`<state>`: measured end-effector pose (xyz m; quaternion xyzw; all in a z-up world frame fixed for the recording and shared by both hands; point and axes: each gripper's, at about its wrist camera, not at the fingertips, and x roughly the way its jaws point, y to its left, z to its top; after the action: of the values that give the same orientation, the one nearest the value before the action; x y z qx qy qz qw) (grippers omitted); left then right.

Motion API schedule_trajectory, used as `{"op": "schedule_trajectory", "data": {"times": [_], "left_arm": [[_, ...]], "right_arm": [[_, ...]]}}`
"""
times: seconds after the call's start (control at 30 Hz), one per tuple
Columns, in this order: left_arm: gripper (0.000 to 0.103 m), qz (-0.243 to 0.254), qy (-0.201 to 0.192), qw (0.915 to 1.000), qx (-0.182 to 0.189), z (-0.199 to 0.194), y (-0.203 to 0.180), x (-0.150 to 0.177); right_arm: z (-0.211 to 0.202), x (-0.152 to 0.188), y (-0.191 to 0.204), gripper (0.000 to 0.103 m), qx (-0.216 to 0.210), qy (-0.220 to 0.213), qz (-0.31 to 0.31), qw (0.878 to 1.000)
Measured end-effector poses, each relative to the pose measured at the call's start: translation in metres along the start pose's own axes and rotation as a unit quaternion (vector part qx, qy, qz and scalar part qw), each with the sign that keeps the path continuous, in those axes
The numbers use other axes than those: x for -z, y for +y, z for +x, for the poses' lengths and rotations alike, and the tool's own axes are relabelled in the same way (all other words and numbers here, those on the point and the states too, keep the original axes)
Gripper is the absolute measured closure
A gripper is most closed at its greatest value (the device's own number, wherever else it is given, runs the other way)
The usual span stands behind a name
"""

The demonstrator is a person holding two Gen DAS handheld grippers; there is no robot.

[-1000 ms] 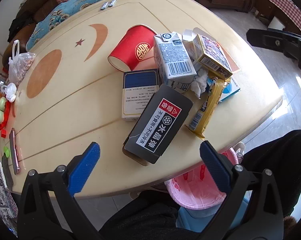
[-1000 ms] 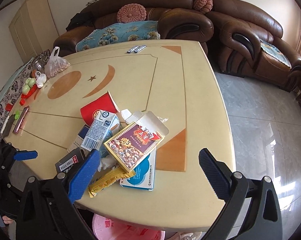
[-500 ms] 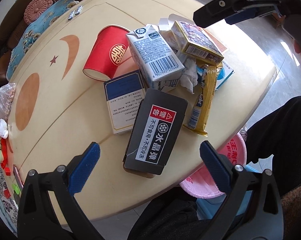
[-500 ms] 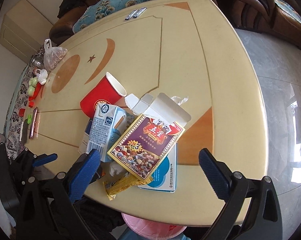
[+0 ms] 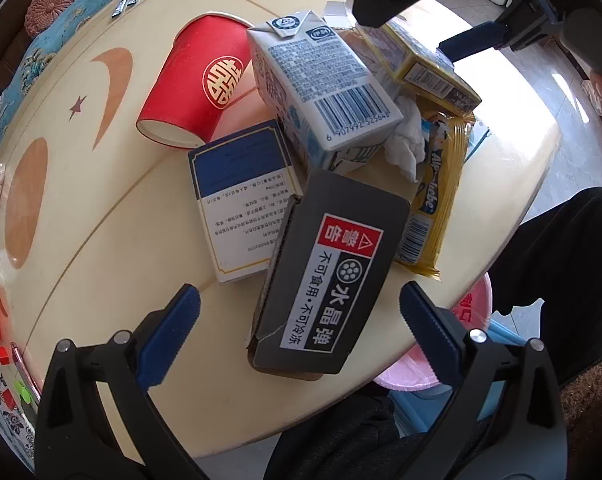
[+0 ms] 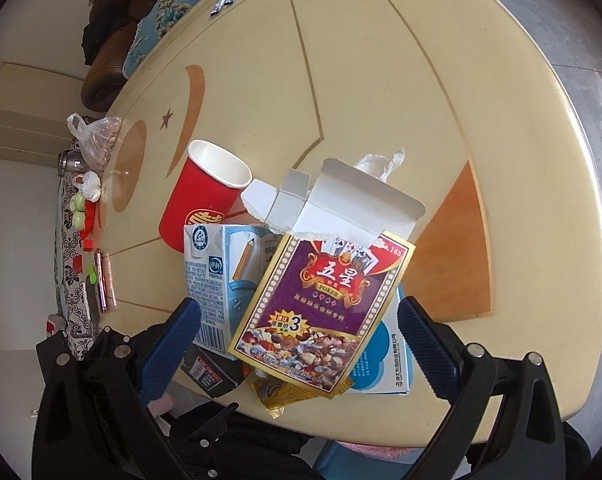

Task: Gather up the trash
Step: 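Grasp the black warning-label box with left tool while right tool grasps the card box, then carry the black box and card box with both tools over the pink bin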

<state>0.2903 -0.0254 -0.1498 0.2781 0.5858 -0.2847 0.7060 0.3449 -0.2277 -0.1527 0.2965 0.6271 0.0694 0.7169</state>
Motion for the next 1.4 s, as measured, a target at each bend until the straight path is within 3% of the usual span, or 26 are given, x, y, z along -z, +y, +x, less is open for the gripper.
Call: {"op": "schedule_trajectory", "data": {"times": [0.2,0.3,0.37,0.53,0.73,1.2,1.4], "left_arm": [[0.005,0.006,-0.004,0.9999,0.009,0.004,-0.004,0.002],[0.005,0.011,-0.01,0.9999,0.002,0.005,-0.008,0.0],[0.006,0.014,-0.009,0.9999,0.0,0.005,-0.008,0.001],[0.007,0.002,0.006,1.0,0.005,0.011,-0.006,0.0],[0.019,-0.013,0.013,0.9998,0.004,0.013,0.003,-0.002],[0.047,-0.045,0.028,0.9986,-0.001,0.002,0.026,-0.013],[0.049,-0.072,0.035,0.9967,0.017,0.002,0.033,-0.016]], "right_arm": [[0.004,-0.007,0.009,0.007,0.005,-0.001,-0.002,1.0],[0.01,-0.006,0.009,0.025,0.005,0.012,-0.003,1.0],[0.011,-0.005,0.008,0.031,0.001,0.01,-0.001,1.0],[0.018,-0.009,0.009,0.032,0.021,0.017,-0.004,1.0],[0.02,-0.009,0.019,0.037,0.052,0.016,-0.041,0.998],[0.007,-0.003,0.029,0.041,0.071,0.014,-0.079,0.994],[-0.003,0.0,0.031,0.041,0.071,0.002,-0.087,0.994]]}}
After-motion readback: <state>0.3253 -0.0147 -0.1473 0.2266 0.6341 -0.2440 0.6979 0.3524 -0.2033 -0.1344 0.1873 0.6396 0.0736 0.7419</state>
